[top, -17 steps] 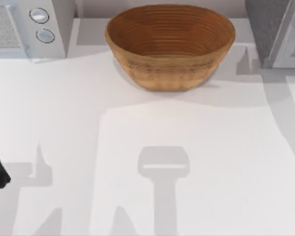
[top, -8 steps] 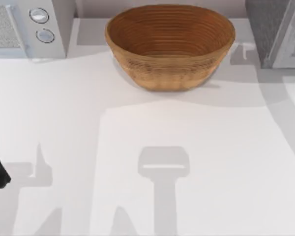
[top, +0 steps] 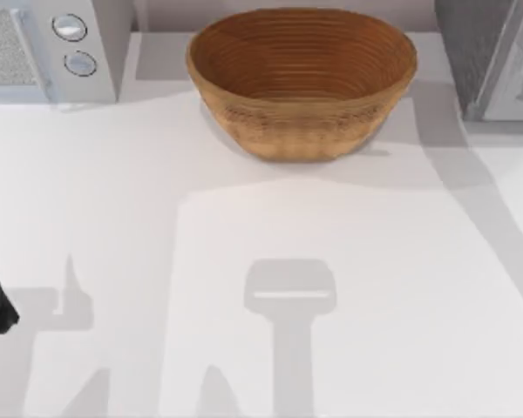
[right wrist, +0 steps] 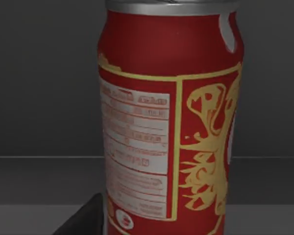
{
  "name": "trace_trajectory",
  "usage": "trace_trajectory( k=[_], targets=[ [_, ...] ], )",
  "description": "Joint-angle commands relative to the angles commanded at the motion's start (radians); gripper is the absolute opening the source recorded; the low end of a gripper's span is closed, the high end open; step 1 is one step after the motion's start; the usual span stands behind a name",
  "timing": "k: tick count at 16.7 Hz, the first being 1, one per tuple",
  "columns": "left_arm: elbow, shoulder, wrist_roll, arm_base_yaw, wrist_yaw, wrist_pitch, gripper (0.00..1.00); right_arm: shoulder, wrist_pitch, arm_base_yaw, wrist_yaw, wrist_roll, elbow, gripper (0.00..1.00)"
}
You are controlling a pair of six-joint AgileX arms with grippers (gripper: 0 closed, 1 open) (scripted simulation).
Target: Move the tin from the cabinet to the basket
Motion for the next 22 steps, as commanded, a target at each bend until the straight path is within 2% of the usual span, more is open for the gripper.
trace_trajectory(
  k=[2,5,9,16,21,22],
  targets=[
    [0.0,0.0,0.0,0.0,0.0,0.0,1.0,0.045,0.015,0.047,0.048,0.0,0.031,1.0],
    [0.0,0.0,0.0,0.0,0.0,0.0,1.0,0.055,0.019,0.057,0.058,0.0,0.038,1.0],
    [0.0,0.0,0.0,0.0,0.0,0.0,1.0,0.083,0.015,0.045,0.047,0.0,0.069,1.0],
    [0.0,0.0,0.0,0.0,0.0,0.0,1.0,0.265,-0.004,-0.008,-0.004,0.0,0.273,1.0],
    [0.0,0.0,0.0,0.0,0.0,0.0,1.0,0.281,-0.006,-0.013,-0.008,0.0,0.29,1.0],
    [0.0,0.0,0.0,0.0,0.0,0.0,1.0,0.281,-0.006,-0.013,-0.008,0.0,0.29,0.92]
  ],
)
